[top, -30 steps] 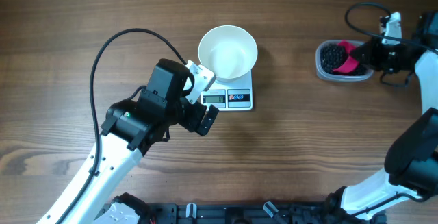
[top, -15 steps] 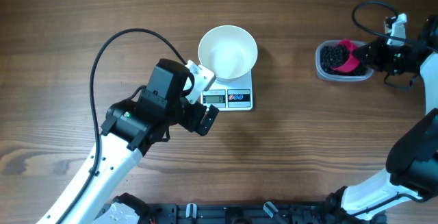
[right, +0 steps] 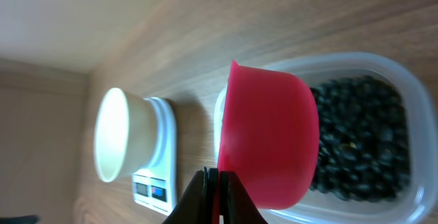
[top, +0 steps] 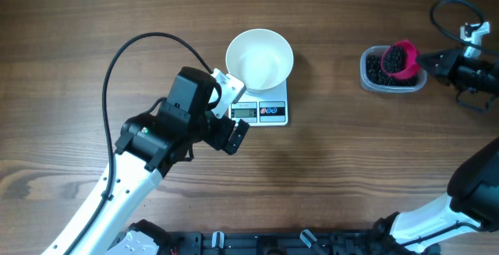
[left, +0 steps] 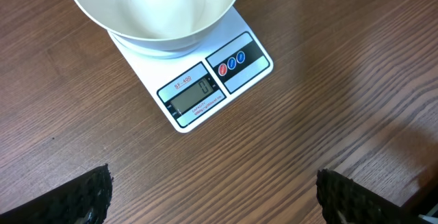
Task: Scoop item into bowl and weigh 150g on scale
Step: 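Drag the scoop through the beans and lift it out, right gripper, then carry the scoop over the white bowl and tip beans in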
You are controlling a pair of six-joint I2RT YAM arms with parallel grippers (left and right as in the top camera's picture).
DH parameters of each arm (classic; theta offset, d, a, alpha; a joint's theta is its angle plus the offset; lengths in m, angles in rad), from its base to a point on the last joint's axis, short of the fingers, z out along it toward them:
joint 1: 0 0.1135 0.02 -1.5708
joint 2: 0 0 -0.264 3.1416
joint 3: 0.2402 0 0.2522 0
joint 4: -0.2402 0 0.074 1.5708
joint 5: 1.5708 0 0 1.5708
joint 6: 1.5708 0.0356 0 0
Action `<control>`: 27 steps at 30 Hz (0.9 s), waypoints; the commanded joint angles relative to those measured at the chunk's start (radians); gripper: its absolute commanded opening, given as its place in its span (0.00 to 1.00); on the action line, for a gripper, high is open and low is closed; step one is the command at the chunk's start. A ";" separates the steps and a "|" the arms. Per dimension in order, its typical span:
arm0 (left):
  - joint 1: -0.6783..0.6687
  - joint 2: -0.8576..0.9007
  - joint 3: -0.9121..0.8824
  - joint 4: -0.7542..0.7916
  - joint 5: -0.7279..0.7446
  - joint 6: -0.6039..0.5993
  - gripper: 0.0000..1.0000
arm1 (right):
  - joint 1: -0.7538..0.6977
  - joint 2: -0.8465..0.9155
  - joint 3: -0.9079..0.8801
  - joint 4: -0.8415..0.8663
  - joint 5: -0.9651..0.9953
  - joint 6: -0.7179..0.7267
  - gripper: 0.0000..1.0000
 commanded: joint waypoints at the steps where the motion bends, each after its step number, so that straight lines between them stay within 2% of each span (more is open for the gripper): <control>1: 0.008 -0.013 0.009 0.002 0.015 0.016 1.00 | -0.011 -0.005 0.018 -0.004 -0.183 -0.025 0.04; 7: 0.008 -0.013 0.009 0.002 0.015 0.016 1.00 | 0.046 -0.010 0.018 -0.023 -0.346 -0.021 0.04; 12: 0.008 -0.013 0.009 0.002 0.015 0.016 1.00 | 0.189 -0.049 0.018 -0.003 -0.356 0.010 0.04; 16: 0.008 -0.013 0.009 0.002 0.015 0.016 1.00 | 0.355 -0.078 0.018 0.156 -0.333 0.175 0.04; 20: 0.008 -0.013 0.009 0.002 0.015 0.016 1.00 | 0.541 -0.088 0.018 0.424 -0.203 0.397 0.04; 24: 0.008 -0.013 0.009 0.002 0.015 0.016 1.00 | 0.666 -0.089 0.018 0.504 -0.031 0.414 0.04; 27: 0.008 -0.013 0.009 0.002 0.015 0.016 1.00 | 0.759 -0.089 0.018 0.509 0.132 0.311 0.04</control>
